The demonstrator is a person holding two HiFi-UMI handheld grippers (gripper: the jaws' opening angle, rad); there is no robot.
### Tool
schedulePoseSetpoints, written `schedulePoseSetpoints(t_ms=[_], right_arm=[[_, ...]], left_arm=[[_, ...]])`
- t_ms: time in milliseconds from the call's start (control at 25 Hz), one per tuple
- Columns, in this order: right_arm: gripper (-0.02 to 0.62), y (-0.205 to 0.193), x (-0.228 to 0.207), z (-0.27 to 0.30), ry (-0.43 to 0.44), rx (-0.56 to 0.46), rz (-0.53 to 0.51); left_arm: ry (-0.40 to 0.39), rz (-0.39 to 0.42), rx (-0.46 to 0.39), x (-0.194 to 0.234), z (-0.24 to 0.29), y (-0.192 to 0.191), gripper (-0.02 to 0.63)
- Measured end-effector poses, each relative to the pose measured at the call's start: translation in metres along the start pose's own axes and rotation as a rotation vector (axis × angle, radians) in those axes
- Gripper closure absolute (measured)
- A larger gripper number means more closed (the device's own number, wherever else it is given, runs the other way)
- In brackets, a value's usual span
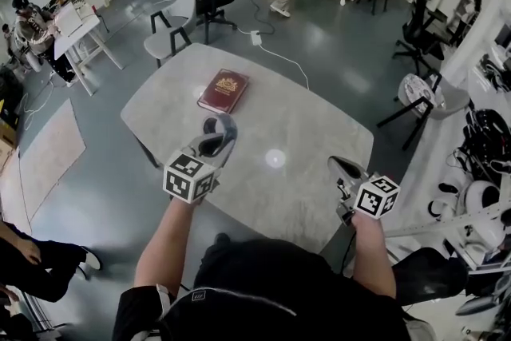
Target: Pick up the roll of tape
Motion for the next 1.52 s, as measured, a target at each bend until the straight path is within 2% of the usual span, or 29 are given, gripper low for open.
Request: schedulePoseSetpoints(t_ms=[120,560,960,1160,1520], right_arm=[[0.592,0.005,0.006,0.010,0.002,-0.019,-0.013],[0.592,0.016,0.039,0.073,0.005,-0.013,-0.081],[0.592,0.024,0.066,0.118,0.015,-0.007,-0.162],[0.592,0.029,0.072,0.133,0.036,-0.044,-0.194],[0.594,0.044,0.085,0.139,0.018,-0.088,-0.269]], left_arm=[[0.012,-0.026,-0.030,0.006,-0.007,0.006,0.551],[0.063,-0.038,-0.113,0.061,-0.035,0.022,0.551],[0.140,-0.096,-0.146,0.120,-0.059,0.010,0.552],[0.165,-0.096,-0.173,0.133,-0.063,0.009,0.552],[0.168,-0.070,-0.194,0.148,-0.063,0.024,0.552]])
Point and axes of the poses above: the fingertips, and each gripper's own axes: z forward along the fingers, x to its left, y out of its top, the point moved 7 cm from there along -z, backward along the fingers, and after that the axes turned 13 degrees about y, right-handed, at the moved point
